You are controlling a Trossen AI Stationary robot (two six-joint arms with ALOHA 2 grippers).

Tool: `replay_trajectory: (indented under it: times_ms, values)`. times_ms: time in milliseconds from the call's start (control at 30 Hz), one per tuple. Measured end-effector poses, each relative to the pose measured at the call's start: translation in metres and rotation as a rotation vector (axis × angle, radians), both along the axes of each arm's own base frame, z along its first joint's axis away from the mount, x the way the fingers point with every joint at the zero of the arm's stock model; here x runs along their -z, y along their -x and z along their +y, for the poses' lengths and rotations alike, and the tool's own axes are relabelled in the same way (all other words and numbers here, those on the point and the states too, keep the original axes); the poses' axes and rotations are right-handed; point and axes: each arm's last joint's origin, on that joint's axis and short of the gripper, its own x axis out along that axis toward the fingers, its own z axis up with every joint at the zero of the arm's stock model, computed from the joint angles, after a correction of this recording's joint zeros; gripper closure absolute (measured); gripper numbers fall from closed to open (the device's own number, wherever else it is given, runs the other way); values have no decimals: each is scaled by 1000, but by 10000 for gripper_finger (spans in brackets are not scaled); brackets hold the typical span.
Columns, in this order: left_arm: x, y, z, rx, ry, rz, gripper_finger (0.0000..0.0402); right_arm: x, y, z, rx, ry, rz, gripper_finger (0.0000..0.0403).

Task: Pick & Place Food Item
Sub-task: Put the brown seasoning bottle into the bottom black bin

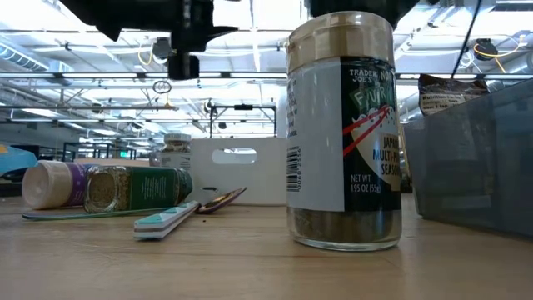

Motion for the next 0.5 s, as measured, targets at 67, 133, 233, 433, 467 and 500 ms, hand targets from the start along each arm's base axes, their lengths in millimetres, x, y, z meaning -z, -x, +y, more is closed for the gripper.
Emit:
replay_trajectory:
  times_ms: [67,133,233,433,467,500]
  values:
    - [-6,-1,6,-114,86,-32,243,-13,8,-3,30,45,-47,220]
    - [-9,-2,11,-224,148,-58,243,-22,13,-6,47,84,-80,220]
    - [-11,-2,17,-325,160,-81,243,-28,16,-13,60,96,-93,220]
    - [-7,-5,23,-373,194,-68,243,-45,8,-23,53,155,-131,220]
    - [-5,-6,24,-380,194,-62,243,-47,6,-24,46,167,-136,220]
    - [-4,-8,24,-391,193,-70,243,-48,6,-26,40,175,-133,220]
